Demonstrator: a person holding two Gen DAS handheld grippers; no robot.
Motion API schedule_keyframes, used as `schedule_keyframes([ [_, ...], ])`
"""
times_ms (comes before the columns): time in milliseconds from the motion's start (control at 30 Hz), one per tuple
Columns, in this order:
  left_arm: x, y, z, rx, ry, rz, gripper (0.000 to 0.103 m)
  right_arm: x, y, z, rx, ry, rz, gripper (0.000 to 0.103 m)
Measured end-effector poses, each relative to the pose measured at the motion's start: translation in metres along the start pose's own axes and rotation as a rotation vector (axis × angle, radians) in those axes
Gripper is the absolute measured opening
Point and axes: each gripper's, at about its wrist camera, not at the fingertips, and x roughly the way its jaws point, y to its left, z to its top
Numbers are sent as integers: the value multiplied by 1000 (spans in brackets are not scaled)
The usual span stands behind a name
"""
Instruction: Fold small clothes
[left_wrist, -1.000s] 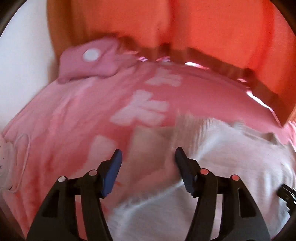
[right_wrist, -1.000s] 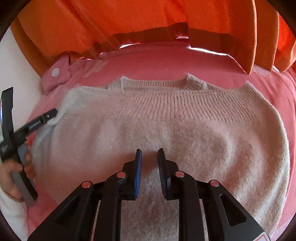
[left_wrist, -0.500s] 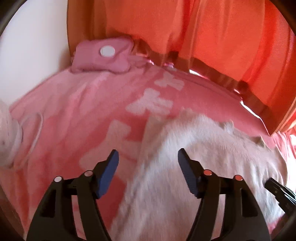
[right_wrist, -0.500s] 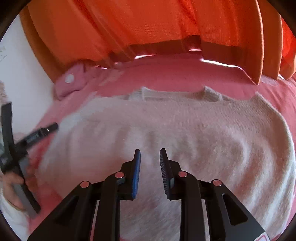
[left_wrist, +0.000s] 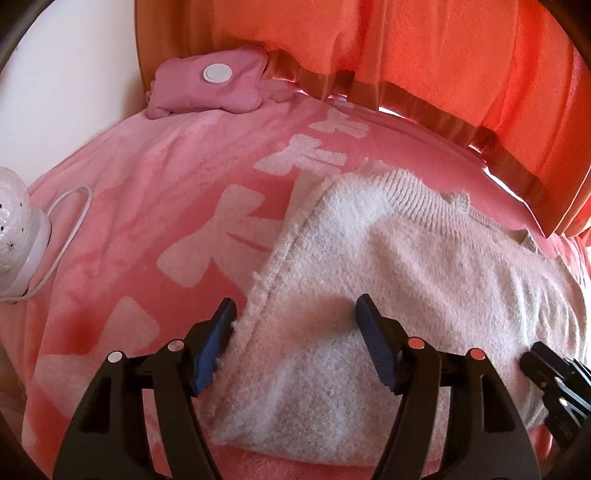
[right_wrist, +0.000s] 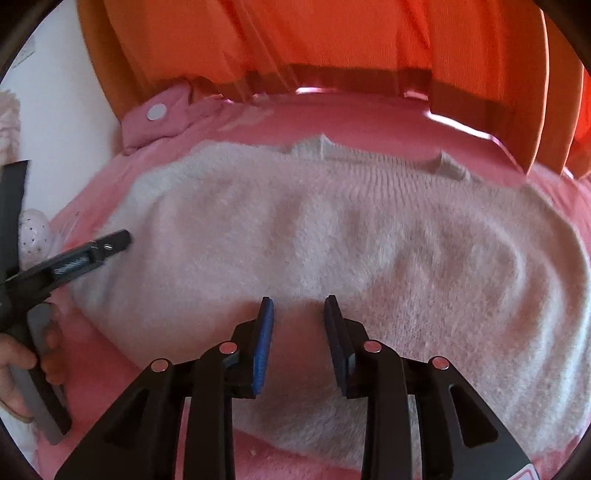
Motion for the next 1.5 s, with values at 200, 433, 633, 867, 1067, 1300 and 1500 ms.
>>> schedule_keyframes([
  [200,-1,3,-1,-9,6,-17,67,-4,1,-14,21,0,-20,31],
  [433,-6,36,-11,-171,34,-113,74,2,1,-15,29,5,-34,35],
  [633,9,47,-15,-257,92,-155,78,5,3,-14,25,9,-46,38],
  [867,8,38,-16,-224,85,-162,69,5,0,-12,35,19,-35,38],
  [1067,9,33,-17,-216,73,-138,69,6,0,-11,38,31,-34,38],
  [1300,8,31,-19,-207,68,-121,69,-5,-8,13,61,6,2,46],
  [1500,8,30,-18,-183,69,-120,64,15,19,78,61,25,155,47],
])
